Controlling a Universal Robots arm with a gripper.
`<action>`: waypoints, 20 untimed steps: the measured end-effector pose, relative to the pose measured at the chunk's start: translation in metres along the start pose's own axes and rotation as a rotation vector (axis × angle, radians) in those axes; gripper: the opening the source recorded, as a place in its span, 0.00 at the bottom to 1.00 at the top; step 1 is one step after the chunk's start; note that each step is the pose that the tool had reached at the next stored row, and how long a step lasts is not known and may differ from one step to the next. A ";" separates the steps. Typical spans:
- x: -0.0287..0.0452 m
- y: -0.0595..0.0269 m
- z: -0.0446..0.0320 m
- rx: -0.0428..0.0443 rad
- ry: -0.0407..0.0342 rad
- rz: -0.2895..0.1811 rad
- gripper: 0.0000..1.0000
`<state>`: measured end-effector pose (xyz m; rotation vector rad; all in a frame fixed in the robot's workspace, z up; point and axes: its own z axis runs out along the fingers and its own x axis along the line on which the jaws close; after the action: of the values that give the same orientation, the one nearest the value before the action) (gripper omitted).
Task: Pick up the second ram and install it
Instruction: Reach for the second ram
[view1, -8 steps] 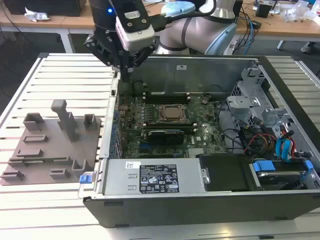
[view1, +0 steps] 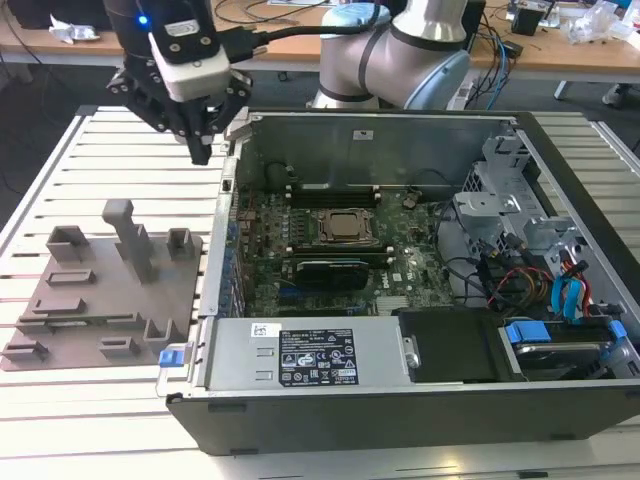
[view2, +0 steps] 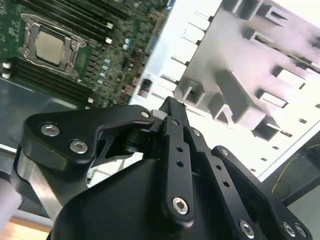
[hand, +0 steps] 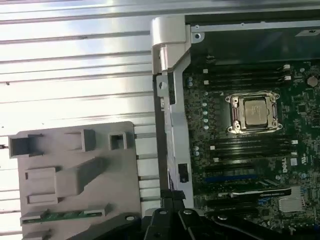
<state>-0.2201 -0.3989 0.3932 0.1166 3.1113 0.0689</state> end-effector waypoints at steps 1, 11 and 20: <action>0.0115 -0.0009 -0.0003 0.0000 -0.0004 0.000 0.10; 0.0866 -0.0073 -0.0014 -0.0002 -0.0021 0.000 0.10; 0.1267 -0.0204 0.0046 -0.0002 -0.0021 0.000 0.10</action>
<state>-0.3477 -0.4094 0.3845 0.1164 3.1092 0.0691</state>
